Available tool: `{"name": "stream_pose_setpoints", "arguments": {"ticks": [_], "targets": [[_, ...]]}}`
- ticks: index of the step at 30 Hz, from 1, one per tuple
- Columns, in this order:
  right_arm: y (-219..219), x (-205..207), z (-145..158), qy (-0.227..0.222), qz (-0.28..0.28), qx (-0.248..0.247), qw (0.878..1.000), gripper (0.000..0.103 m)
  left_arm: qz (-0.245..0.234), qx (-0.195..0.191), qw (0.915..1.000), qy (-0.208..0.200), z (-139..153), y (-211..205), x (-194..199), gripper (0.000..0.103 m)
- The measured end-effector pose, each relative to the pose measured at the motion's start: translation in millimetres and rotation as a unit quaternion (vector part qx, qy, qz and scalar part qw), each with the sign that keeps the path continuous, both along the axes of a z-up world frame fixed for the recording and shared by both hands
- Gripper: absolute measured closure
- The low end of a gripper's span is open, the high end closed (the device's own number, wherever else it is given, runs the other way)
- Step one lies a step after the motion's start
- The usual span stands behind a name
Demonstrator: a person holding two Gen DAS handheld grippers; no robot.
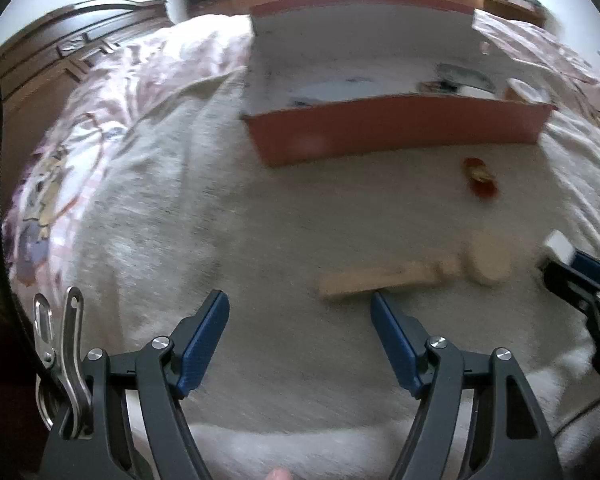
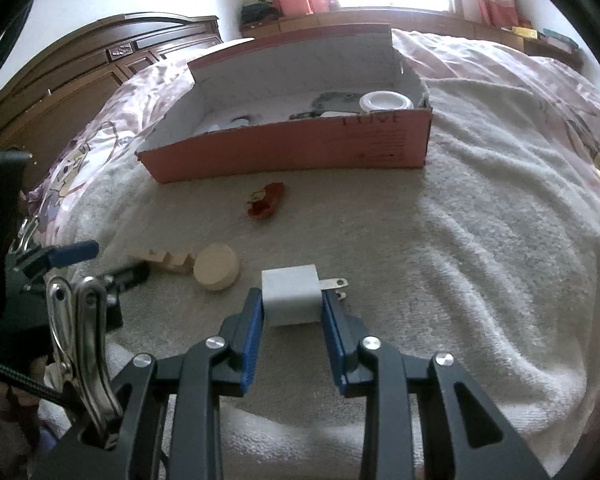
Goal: Organize rigid objects
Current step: 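Grasp the white charger plug with the right gripper while the left grasps the wooden stick, then carry the wooden stick and white plug into the box and release both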
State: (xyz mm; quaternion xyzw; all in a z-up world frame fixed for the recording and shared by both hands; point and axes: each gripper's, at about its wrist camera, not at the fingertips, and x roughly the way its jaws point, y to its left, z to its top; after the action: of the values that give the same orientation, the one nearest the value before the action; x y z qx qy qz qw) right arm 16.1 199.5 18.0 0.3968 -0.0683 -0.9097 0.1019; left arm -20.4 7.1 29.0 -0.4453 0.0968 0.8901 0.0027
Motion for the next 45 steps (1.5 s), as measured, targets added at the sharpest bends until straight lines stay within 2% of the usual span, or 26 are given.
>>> {"name": "stream_pose_setpoints", "arguments": {"ticks": [3,9,11,13,16,19,24,28,30,32,35,39,43,45], "targets": [[0.4,-1.4,-3.1,-0.008,0.000,-0.005,1.000,0.072,0.004,0.020,0.9998,-0.004,-0.4,-9.8,-3.2,0.027],[0.4,-2.0,-6.0,-0.011,0.000,-0.008,1.000,0.072,-0.049,0.102,0.9935,-0.015,4.2,-9.6,2.1,0.027],[1.5,-1.7,-6.9,-0.011,-0.002,-0.014,1.000,0.072,-0.062,0.116,0.9911,-0.019,3.9,-3.1,3.7,0.027],[2.4,-1.8,-7.1,-0.012,-0.002,-0.015,1.000,0.072,-0.069,0.117,0.9905,-0.021,2.4,5.7,4.4,0.027],[2.4,-1.1,-6.8,-0.014,-0.002,-0.016,1.000,0.072,-0.084,0.111,0.9901,-0.019,-0.5,18.1,1.7,0.017],[2.4,1.6,-6.2,-0.016,0.001,-0.017,1.000,0.069,-0.088,0.107,0.9901,-0.026,-8.7,25.2,-5.5,0.016],[2.7,7.6,-7.8,-0.016,0.005,-0.019,1.000,0.065,-0.084,0.097,0.9917,-0.010,-11.9,28.8,-8.5,0.015],[5.9,9.5,-10.2,-0.015,0.006,-0.035,0.999,0.061,-0.076,0.106,0.9915,0.000,-13.3,25.0,-6.7,0.015],[6.8,10.9,-11.3,-0.014,0.007,-0.042,0.999,0.056,-0.072,0.105,0.9918,0.007,-13.7,24.4,-5.1,0.017],[5.3,11.6,-11.7,-0.011,0.011,-0.046,0.999,0.049,-0.072,0.099,0.9924,0.015,-13.7,23.9,-2.2,0.025],[0.4,12.1,-11.8,-0.009,0.019,-0.041,0.999,0.040,-0.070,0.105,0.9919,0.020,-13.3,20.9,0.5,0.025],[-5.9,11.1,-12.6,0.000,0.047,-0.055,0.997,0.016,-0.067,0.114,0.9908,0.027,-14.1,16.3,3.6,0.025],[-11.6,12.2,-10.8,-0.001,0.040,-0.034,0.999,0.018,-0.070,0.113,0.9905,0.035,-15.9,16.0,6.3,0.025],[-19.9,14.2,-8.7,0.004,0.025,0.011,1.000,0.025,-0.070,0.115,0.9902,0.037,-16.3,15.5,6.9,0.025]]}}
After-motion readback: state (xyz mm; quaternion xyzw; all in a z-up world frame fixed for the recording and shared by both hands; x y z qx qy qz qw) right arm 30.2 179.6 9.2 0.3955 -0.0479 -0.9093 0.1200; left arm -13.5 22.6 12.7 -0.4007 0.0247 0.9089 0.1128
